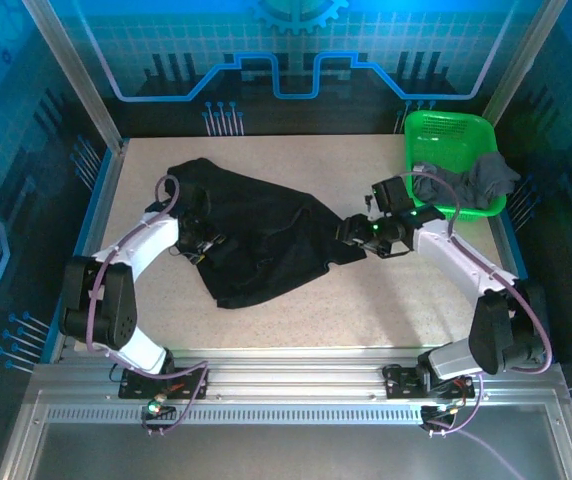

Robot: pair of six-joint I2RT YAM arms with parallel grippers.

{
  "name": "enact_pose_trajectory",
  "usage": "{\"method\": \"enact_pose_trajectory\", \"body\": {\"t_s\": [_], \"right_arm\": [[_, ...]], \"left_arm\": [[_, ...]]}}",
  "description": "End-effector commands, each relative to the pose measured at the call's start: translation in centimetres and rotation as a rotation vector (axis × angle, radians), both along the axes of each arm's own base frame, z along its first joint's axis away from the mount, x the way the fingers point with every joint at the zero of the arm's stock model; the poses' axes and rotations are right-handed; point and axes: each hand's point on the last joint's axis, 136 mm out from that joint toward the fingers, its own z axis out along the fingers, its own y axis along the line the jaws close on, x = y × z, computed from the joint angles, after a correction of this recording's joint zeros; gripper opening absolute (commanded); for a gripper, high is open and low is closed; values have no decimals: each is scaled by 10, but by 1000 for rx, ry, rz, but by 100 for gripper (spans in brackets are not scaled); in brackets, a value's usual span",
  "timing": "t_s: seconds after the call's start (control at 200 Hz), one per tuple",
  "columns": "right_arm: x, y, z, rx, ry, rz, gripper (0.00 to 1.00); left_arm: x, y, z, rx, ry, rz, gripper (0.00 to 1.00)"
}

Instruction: Fold and stack the t-shirts

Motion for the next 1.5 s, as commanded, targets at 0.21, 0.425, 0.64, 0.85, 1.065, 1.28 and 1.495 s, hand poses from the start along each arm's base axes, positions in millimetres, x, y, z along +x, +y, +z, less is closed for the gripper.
{"method": "enact_pose_trajectory", "body": {"t_s": [0.21,0.425,0.64,0.85,1.065,1.28,1.495], "right_arm": [[4,-14,-26,39,132,-154,60],[-2,-33,-53,33,231,-312,60],[11,-43,-61,7,244,-411,57],[20,-43,-72,-17,257,-459,56],[27,-38,-70,-74,255,-423,55],[37,-26,-73,-82,267,-400,55],[48,-18,-70,-47,302,-547,55]], "left_arm": [[-1,-8,-26,5,42,-4,58],[15,-20,-30,-4,2,-41,47],[27,-15,-19,47,-28,-69,0],[33,-1,29,120,-95,-52,0],[19,15,57,170,-74,-36,0],[-4,53,76,249,-57,9,0],[-7,85,94,272,-126,103,0]]}}
